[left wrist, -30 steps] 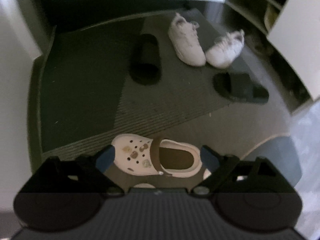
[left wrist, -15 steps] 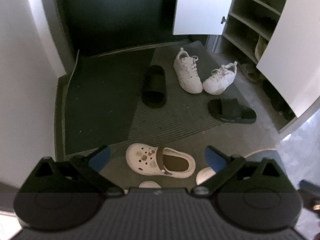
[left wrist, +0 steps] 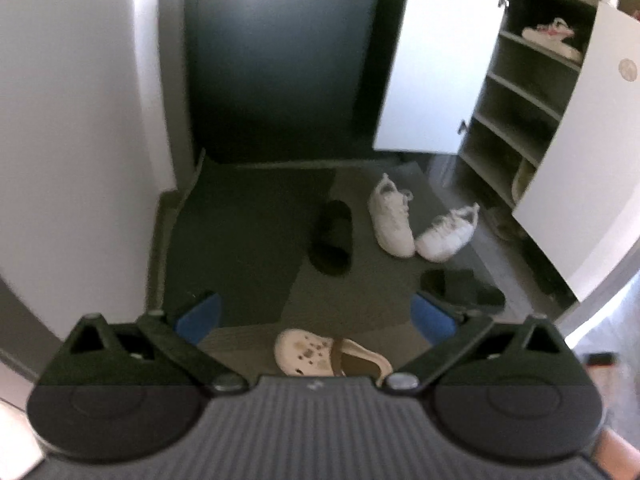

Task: Organize scattered shoes
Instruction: 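Grasp the white clog by its brown strap with the right tool, then carry the clog with the right tool and lower it beside the other clog, then open the right tool and lift it off the paired clogs, then lower the left tool and grasp the black slide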

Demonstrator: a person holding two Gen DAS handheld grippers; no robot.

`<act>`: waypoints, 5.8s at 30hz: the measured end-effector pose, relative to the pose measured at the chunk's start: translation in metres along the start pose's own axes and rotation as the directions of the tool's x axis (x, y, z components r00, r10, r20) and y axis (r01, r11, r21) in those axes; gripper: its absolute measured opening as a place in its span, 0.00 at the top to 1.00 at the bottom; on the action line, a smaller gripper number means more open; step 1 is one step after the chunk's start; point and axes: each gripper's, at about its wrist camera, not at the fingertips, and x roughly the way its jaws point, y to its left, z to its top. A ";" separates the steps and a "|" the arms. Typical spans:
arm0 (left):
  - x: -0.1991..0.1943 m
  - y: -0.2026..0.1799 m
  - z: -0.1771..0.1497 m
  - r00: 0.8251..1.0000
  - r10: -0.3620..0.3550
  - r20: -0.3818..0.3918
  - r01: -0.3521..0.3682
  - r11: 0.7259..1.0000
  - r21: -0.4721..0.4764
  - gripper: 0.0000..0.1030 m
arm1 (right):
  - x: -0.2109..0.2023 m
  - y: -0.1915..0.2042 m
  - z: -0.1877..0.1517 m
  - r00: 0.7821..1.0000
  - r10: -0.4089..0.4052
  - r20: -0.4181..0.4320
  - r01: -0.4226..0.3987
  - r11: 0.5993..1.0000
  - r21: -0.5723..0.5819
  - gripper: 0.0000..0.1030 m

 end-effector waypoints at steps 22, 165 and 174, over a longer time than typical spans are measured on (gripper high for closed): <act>0.062 0.009 -0.003 0.993 0.075 -0.096 -0.086 0.990 -0.108 0.00 | 0.287 -0.077 -0.057 0.982 0.122 -0.143 -0.167 0.912 -0.374 0.00; 0.054 -0.042 0.008 0.989 0.145 -0.012 -0.139 0.963 0.232 0.00 | -0.271 -0.013 -0.019 0.809 -0.440 0.391 0.097 0.755 0.649 0.43; 0.235 -0.099 0.021 0.977 0.135 -0.167 -0.066 0.928 0.367 0.00 | -0.243 -0.038 -0.049 0.808 -0.391 0.440 -0.130 0.610 0.782 0.41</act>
